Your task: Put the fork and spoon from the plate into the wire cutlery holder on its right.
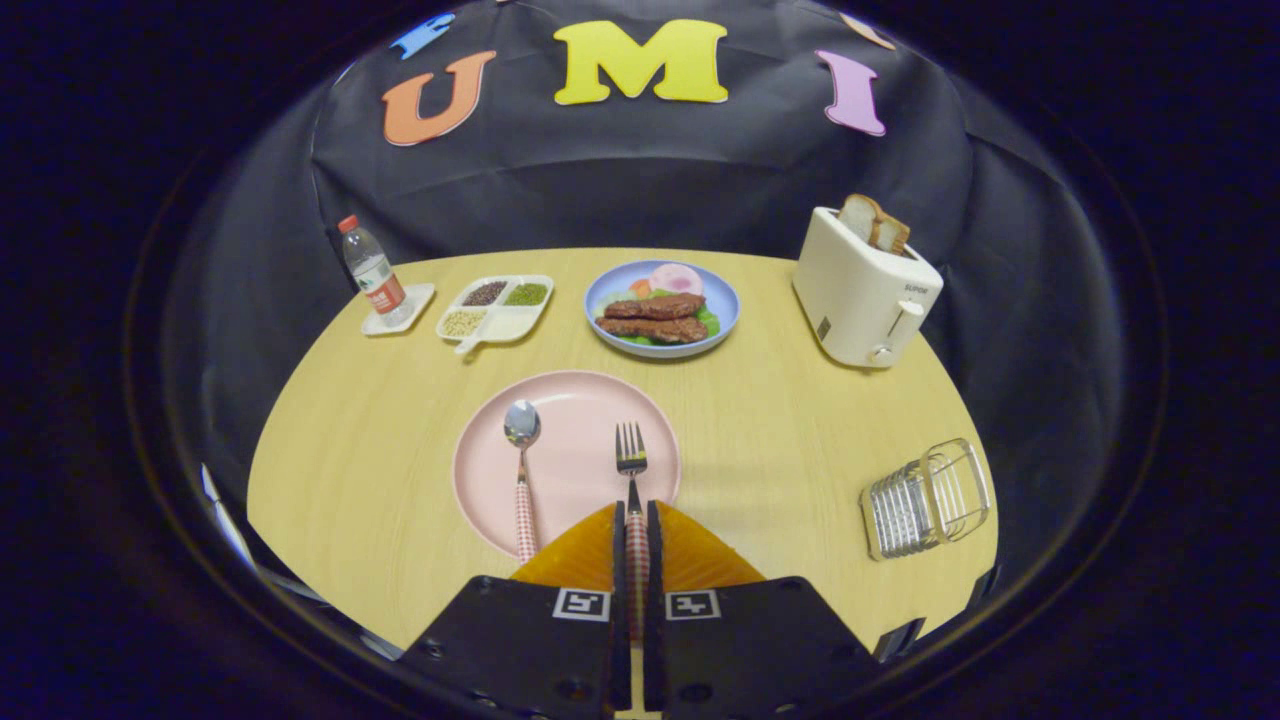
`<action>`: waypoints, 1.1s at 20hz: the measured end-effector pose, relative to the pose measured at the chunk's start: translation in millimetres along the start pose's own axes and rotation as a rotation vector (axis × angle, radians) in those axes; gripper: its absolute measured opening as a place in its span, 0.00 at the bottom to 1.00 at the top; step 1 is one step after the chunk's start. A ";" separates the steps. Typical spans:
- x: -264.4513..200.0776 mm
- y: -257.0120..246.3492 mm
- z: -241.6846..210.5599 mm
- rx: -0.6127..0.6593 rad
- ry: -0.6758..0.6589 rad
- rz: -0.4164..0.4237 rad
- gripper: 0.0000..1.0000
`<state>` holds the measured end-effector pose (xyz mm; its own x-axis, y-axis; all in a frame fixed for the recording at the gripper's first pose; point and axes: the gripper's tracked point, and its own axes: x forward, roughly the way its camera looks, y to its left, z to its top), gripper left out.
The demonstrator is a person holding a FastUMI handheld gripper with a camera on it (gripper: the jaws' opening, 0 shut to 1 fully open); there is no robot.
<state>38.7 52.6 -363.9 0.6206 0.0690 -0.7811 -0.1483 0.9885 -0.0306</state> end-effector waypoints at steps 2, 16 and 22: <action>-17.0 -8.4 7.9 0.009 -0.022 0.008 0.05; -100.9 -165.0 32.0 0.019 -0.098 -0.103 0.05; -103.4 -222.9 7.1 0.080 -0.037 -0.143 0.05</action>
<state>13.1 -173.9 -271.9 0.6593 -0.0697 -0.7487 0.0041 0.9960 -0.0891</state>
